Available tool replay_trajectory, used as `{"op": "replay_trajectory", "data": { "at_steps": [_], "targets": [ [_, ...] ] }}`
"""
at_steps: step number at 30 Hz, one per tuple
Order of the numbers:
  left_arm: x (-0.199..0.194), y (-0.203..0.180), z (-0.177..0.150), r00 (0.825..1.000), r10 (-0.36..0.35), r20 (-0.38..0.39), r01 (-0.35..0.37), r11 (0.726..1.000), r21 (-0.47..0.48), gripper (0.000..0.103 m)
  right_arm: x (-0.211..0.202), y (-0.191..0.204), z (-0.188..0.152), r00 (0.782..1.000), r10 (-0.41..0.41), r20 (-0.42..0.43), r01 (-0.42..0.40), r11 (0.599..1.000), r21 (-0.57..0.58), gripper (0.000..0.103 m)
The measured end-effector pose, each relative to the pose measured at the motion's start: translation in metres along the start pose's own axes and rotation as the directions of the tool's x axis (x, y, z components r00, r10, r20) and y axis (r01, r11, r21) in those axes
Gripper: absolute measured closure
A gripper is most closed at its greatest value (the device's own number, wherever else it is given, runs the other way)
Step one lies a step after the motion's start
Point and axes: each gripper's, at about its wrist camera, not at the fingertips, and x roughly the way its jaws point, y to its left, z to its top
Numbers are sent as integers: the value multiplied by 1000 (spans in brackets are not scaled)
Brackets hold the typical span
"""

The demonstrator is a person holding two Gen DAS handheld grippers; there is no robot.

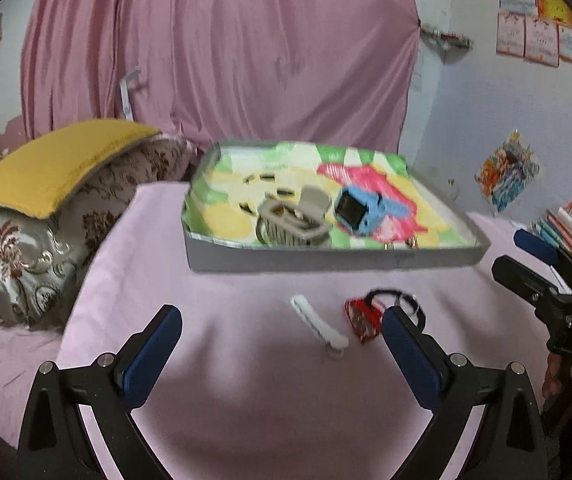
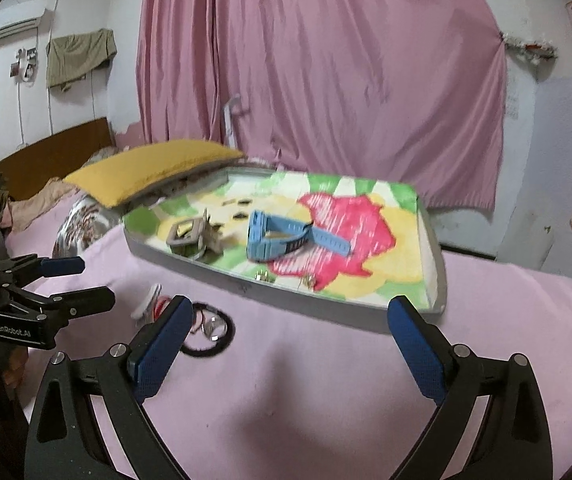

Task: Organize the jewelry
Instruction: 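Move both open grippers back over the remaining items on the sheet, then grasp the white hair clip with the left gripper while the right grasps the silver ring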

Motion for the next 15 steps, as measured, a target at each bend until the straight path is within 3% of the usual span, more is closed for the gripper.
{"op": "replay_trajectory", "data": {
  "at_steps": [2, 7, 9, 13, 15],
  "targets": [
    [6, 1, -1, 999, -14, -36, 14, 1000, -6, 3, 7, 0, -1, 999, 17, -40, -17, 1000, -8, 11],
    [19, 2, -4, 994, -43, -101, 40, 999, -29, 4, 19, 7, -3, 994, 52, -98, -54, 998, -28, 31],
    [22, 1, -3, 992, -46, -116, 43, 999, -30, 14, 23, 10, -3, 991, 66, -116, -71, 997, -36, 43],
    [28, -2, -2, 988, -42, -147, 40, 999, -18, 29, 32, 15, -2, 984, 98, -149, -107, 993, -53, 58],
    [30, -4, -2, 987, -52, -154, 50, 999, -16, 41, 36, 18, -1, 978, 123, -168, -135, 989, -62, 71]
  ]
}}
